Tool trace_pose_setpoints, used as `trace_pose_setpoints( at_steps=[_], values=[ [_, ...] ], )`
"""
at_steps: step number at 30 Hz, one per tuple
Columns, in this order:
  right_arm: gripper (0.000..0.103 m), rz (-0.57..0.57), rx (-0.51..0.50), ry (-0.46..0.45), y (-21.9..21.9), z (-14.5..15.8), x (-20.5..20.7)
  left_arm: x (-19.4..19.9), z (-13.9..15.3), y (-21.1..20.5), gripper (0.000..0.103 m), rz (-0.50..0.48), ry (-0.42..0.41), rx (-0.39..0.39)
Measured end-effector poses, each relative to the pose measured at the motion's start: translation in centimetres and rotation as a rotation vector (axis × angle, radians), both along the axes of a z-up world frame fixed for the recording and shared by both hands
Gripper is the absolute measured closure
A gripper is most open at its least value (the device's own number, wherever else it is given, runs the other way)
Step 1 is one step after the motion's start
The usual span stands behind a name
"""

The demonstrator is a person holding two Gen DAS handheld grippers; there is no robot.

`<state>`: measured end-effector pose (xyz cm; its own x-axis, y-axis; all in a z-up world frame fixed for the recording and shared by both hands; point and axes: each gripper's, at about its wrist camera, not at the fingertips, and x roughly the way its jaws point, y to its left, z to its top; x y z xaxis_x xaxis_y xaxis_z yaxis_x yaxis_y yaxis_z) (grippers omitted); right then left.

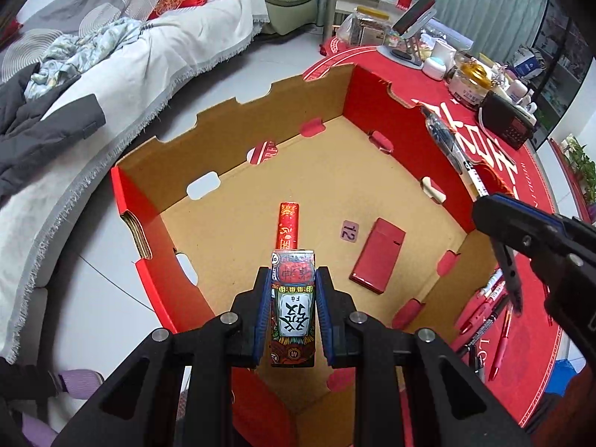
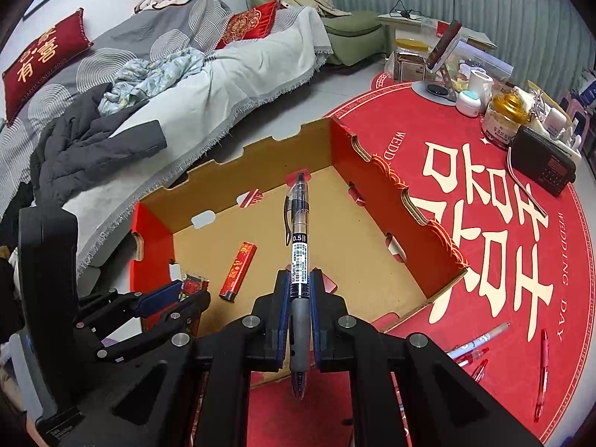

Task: Organize rigid objects
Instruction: 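Lower the packet and pen into the box and open both tools, then withdraw both tools from the box back over the remaining pens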

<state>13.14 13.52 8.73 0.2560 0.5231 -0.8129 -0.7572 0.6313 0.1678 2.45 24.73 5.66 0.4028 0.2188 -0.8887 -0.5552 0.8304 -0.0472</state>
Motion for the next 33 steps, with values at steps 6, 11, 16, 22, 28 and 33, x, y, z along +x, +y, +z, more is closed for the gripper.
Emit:
trace_pose_setpoints(
  at_steps=[6,11,16,22,28,33],
  values=[
    [0.092,-0.037,-0.015,0.026,0.3,-0.7,1.2,0.5,-1.1,0.9,0.064,0.018,0.036,-0.031],
    [0.092,-0.068,-0.024,0.041,-1.2,-1.0,1.4,0.3,-0.9,0.6,0.042,0.012,0.015,-0.019],
    [0.092,-0.111,-0.002,0.002,-4.8,-0.1,0.3,-0.3,0.0,-0.9,0.041,-0.009,-0.027,-0.007],
    [0.091,-0.183,-0.023,-0.025,-11.5,-1.0,-1.6,-1.7,1.4,-6.0,0.041,-0.096,-0.082,-0.005],
    [0.091,-0.274,-0.067,0.084,-18.6,-4.8,-2.3,-2.8,-0.1,-13.2,0.041,-0.228,-0.059,-0.052],
    [0.091,-0.259,-0.073,0.123,-21.1,-6.5,-3.9,-2.6,-3.8,-17.3,0.041,-0.286,0.043,-0.123]
  ],
)
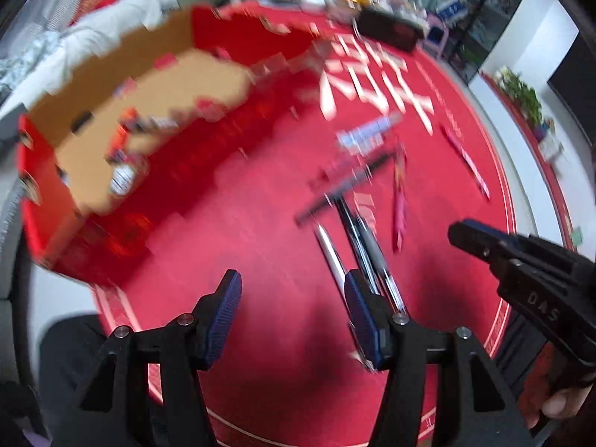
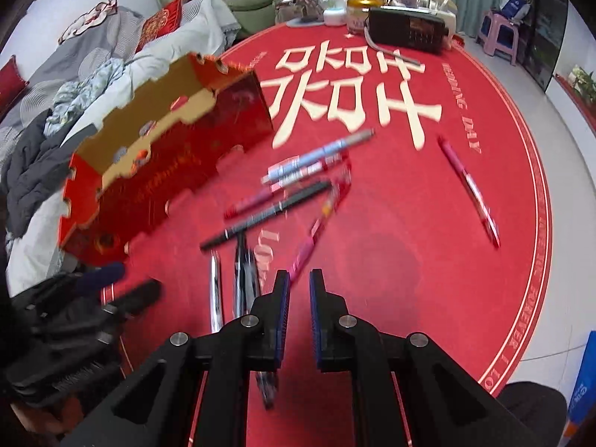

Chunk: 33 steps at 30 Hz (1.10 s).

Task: Organize rigid objects
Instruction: 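Withdraw both tools from the box back over the remaining pens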

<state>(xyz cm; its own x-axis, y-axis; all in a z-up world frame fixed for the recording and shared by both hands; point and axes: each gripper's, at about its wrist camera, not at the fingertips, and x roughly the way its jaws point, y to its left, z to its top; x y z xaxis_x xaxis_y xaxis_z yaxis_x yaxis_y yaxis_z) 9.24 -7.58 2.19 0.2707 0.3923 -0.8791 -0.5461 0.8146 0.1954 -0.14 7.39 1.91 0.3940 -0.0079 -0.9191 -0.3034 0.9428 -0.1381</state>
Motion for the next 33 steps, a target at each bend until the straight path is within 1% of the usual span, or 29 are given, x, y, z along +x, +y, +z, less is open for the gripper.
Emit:
trace_pose_setpoints(
  at_steps=[6,9,12,14,16,20,23,25,28,31,32,33],
  values=[
    [0.091,0.007,0.012,0.029,-1.1,-1.4,-1.1,0.3,-1.6,-1.1,0.042,-0.001,0.042,0.008],
    [0.091,0.010,0.018,0.038,-1.3,-1.9,-1.3,0.5,-2.1,-1.8,0.042,-0.004,0.048,-0.014],
    [0.091,0.012,0.020,0.028,-1.5,-1.9,-1.2,0.6,-2.5,-2.3,0.042,-0.003,0.060,-0.002],
    [0.091,0.005,0.017,0.018,-1.9,-1.9,-0.9,0.8,-2.8,-2.3,0.042,0.016,0.070,0.011],
    [0.091,-0.010,0.014,0.005,-2.5,-1.9,-0.1,1.1,-3.1,-2.2,0.042,0.033,0.082,0.006],
    [0.091,-0.066,0.010,0.011,-4.5,-2.3,2.5,1.8,-3.2,-2.7,0.043,0.036,0.092,0.050],
    [0.091,-0.088,-0.011,0.056,-5.4,-3.5,4.2,2.0,-3.4,-3.0,0.043,0.048,0.094,0.067],
    [0.091,-0.099,-0.003,0.074,-5.6,-3.8,4.1,2.1,-3.5,-3.3,0.043,0.046,0.092,0.085],
    [0.091,-0.055,0.017,0.095,-4.3,-4.3,2.5,2.1,-3.5,-3.8,0.042,0.017,0.087,0.122],
    [0.091,0.012,0.027,0.104,-2.4,-4.7,0.4,1.9,-3.5,-3.5,0.033,0.002,0.083,0.136],
    [0.091,0.032,0.020,0.098,-1.9,-4.7,-0.1,1.7,-3.6,-3.2,0.028,0.007,0.077,0.134],
    [0.091,0.043,0.008,0.087,-1.6,-4.8,-0.3,1.6,-3.6,-2.9,0.027,0.006,0.067,0.134]
  ],
)
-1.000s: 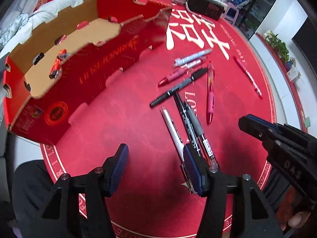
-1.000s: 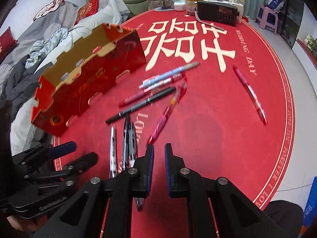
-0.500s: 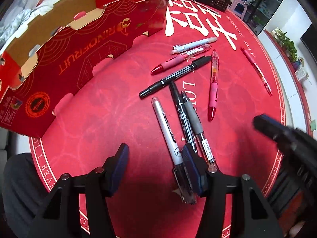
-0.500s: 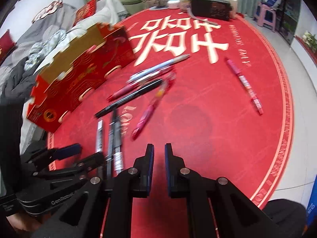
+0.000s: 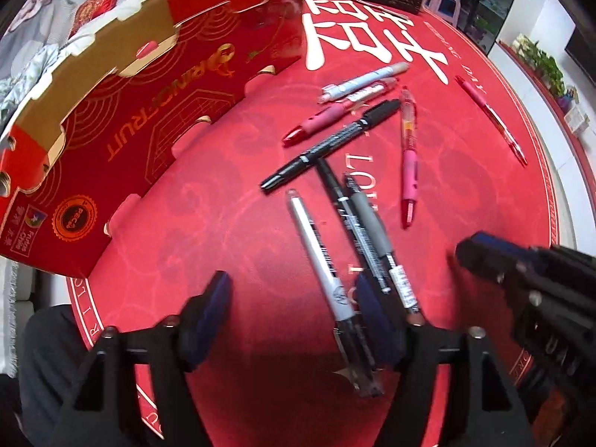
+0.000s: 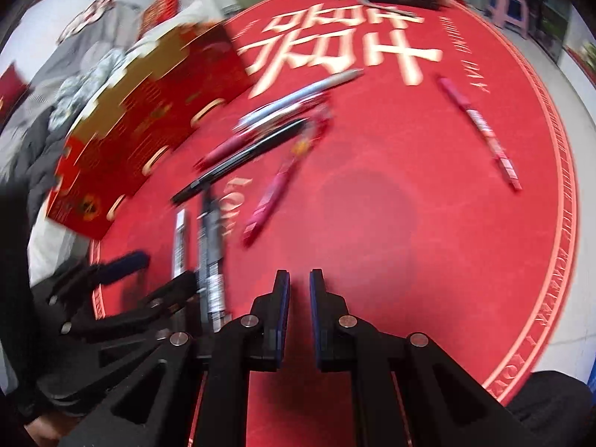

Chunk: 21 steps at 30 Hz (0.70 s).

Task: Organize rigid objects
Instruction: 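Withdraw both tools from the box back over the remaining pens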

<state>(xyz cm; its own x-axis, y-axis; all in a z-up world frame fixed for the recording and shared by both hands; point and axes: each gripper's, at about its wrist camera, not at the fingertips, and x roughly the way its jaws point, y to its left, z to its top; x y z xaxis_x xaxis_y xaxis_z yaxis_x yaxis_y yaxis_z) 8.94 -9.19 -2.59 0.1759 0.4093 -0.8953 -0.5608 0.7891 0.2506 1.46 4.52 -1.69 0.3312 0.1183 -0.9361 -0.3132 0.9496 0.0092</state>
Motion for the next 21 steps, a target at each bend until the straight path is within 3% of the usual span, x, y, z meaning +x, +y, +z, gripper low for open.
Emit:
trace_pose_setpoints(
  at_steps=[6,9,16,17,18,19,20,21],
  values=[
    [0.091,-0.099,0.014,0.035,-0.6,-0.1,3.4,0.3,0.1,-0.1,0.026,-0.005,0.000,0.002],
    [0.091,-0.105,0.022,0.075,0.6,-0.3,4.7,0.4,0.0,0.0,0.025,-0.009,-0.008,0.004],
    [0.088,-0.155,0.007,0.068,3.7,-0.4,5.9,0.3,-0.1,-0.1,0.025,-0.015,-0.014,0.009],
    [0.075,-0.153,0.006,0.064,4.2,-0.2,6.1,0.2,-0.1,-0.1,0.025,-0.014,-0.018,0.010],
    [0.047,-0.148,0.012,0.059,4.6,0.0,6.3,0.1,-0.1,-0.1,0.025,-0.014,-0.023,0.011],
    [0.033,-0.153,0.011,0.045,4.8,0.2,6.4,0.1,-0.2,-0.1,0.025,-0.015,-0.026,0.011],
    [0.025,-0.166,0.020,0.012,4.7,0.8,6.2,0.1,-0.2,-0.1,0.025,-0.016,-0.027,0.011],
    [0.025,-0.165,0.029,0.001,4.7,1.2,6.2,0.1,-0.2,-0.1,0.025,-0.018,-0.028,0.011]
  ],
)
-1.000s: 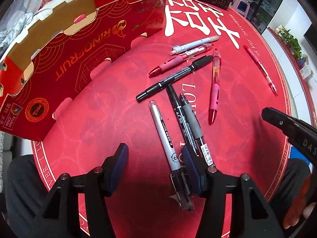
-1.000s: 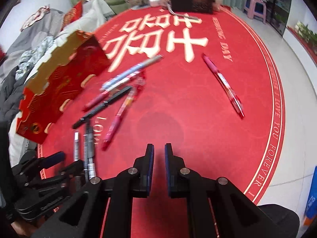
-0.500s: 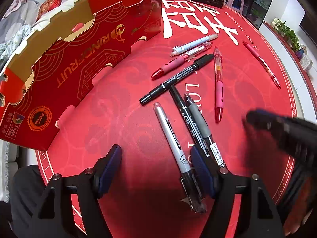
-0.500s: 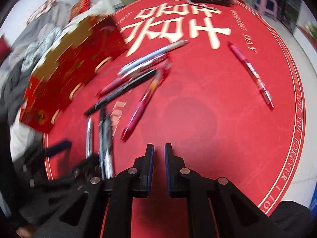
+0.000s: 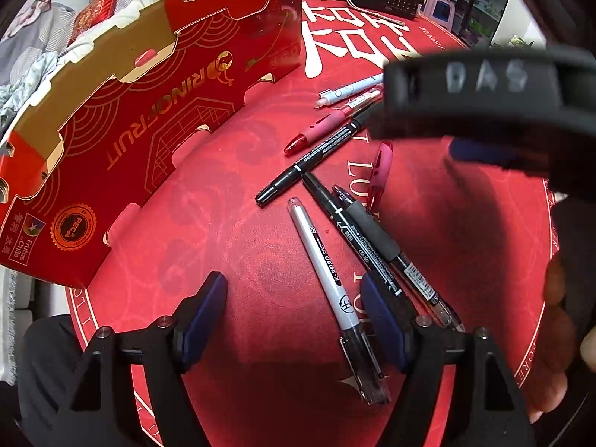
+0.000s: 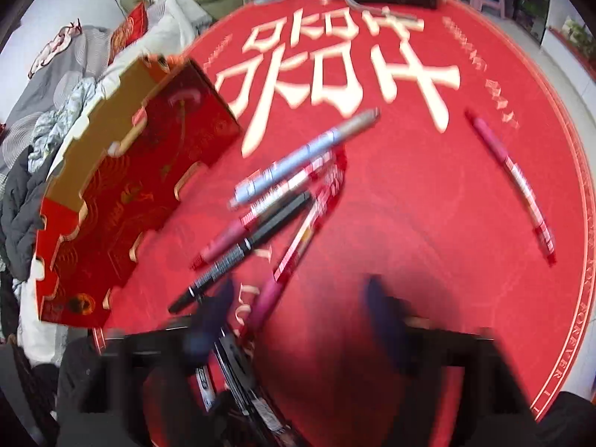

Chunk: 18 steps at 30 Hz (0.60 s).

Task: Organize rigid objects
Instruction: 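Withdraw both tools from the box back over the remaining pens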

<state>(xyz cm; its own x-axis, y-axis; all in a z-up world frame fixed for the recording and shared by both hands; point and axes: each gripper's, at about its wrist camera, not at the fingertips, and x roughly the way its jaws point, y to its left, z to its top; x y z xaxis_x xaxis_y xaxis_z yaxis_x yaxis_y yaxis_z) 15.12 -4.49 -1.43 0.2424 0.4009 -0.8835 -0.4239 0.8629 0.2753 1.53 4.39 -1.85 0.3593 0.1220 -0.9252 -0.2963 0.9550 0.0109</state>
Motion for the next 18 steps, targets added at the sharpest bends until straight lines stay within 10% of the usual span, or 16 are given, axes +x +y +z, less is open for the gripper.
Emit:
trace_pose_setpoints(
  at_steps=[18],
  values=[
    [0.031,-0.025,-0.288,-0.203,-6.1,1.1,5.6,-0.4,0.0,-0.3,0.025,-0.004,-0.009,0.000]
  ],
)
